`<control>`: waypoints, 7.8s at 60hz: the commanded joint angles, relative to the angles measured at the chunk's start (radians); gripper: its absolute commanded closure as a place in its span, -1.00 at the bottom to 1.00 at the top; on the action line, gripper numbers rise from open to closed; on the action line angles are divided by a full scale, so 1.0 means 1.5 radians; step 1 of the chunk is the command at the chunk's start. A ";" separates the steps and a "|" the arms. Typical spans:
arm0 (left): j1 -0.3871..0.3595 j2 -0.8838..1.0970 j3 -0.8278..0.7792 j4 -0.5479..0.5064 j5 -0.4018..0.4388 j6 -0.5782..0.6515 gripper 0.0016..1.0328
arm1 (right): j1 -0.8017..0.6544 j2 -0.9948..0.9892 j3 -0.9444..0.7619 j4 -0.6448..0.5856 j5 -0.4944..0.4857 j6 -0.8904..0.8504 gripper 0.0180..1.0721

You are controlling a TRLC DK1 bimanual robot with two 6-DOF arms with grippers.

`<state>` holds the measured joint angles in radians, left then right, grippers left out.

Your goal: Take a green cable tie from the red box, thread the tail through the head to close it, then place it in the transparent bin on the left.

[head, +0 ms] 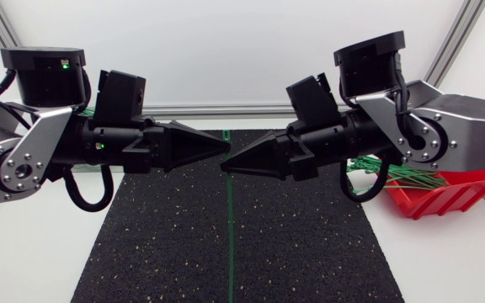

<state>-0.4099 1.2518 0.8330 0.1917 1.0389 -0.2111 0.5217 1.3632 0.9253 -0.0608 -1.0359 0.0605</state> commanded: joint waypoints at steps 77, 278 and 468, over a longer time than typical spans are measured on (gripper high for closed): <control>0.190 0.123 0.149 -0.141 0.164 -0.016 0.93 | -0.024 -0.003 0.074 -0.462 0.188 -0.603 -0.93; 0.199 0.294 0.258 -0.359 0.195 0.001 0.94 | 0.361 0.105 -0.286 0.484 0.449 -1.251 0.89; -0.145 -0.353 -0.101 -0.098 -0.268 -0.143 0.93 | 0.145 -0.190 0.060 -0.080 -0.057 0.688 0.89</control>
<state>-0.6174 0.7269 0.6998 0.0277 0.6445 -0.4408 0.7532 1.0603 0.9936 -0.1753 -1.1084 1.0534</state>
